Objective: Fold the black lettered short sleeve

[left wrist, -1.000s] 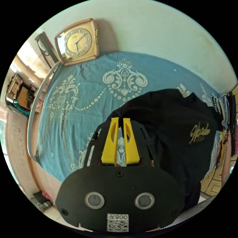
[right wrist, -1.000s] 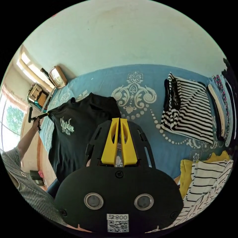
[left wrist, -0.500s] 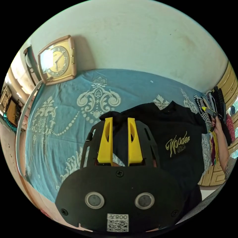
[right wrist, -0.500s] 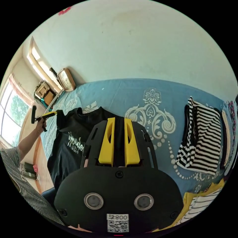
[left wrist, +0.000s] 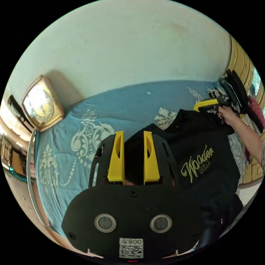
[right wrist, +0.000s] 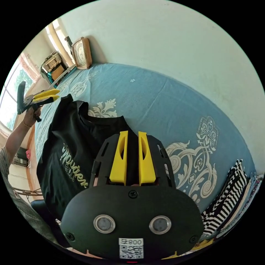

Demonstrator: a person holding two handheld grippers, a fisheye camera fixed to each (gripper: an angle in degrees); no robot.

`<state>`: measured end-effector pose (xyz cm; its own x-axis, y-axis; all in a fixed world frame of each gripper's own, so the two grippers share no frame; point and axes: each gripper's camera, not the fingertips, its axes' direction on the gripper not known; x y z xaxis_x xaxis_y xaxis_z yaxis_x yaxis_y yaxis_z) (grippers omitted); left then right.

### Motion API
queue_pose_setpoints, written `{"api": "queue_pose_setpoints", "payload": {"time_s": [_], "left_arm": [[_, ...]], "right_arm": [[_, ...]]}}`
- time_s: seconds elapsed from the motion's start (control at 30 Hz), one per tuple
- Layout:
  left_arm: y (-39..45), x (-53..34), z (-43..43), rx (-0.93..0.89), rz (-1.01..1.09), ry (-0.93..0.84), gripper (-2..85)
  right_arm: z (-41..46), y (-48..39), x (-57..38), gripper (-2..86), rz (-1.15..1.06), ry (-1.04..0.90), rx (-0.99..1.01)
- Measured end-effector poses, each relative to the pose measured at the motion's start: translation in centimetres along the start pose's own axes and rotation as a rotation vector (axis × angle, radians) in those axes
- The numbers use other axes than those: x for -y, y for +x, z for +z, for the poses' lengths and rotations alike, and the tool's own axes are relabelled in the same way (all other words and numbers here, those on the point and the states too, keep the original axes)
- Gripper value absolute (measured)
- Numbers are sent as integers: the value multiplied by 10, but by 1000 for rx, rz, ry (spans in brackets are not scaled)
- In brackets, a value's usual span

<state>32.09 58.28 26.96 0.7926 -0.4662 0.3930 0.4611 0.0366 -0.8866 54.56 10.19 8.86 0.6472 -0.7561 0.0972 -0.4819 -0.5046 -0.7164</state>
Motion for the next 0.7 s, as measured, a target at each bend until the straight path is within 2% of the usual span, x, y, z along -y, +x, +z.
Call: {"api": "queue_pose_setpoints", "payload": {"time_s": [0.07,0.13,0.17,0.3,0.4,0.47,0.53,0.6,0.7], "left_arm": [[13,16,33,-9,47,-91,93],[22,26,74,67,41,-236,68],[23,26,78,65,44,-245,59],[26,23,58,75,3,-115,18],[22,21,43,61,-49,10,15],[23,22,55,52,-50,-26,19],[24,15,71,116,-59,-109,30],[20,3,59,131,-81,-65,42],[0,-33,23,45,-127,30,69]], "right_arm": [[12,-9,6,68,-4,-33,20],[27,-20,8,56,-12,-82,25],[28,-23,6,45,-9,-79,11],[11,-33,-11,5,-13,-46,-42],[-23,-29,-26,0,34,75,-134],[-33,-20,-32,0,75,108,-83],[-26,-9,-36,4,107,29,-38],[-35,-8,-46,11,111,31,-39],[-70,-3,-70,37,130,110,-112]]}}
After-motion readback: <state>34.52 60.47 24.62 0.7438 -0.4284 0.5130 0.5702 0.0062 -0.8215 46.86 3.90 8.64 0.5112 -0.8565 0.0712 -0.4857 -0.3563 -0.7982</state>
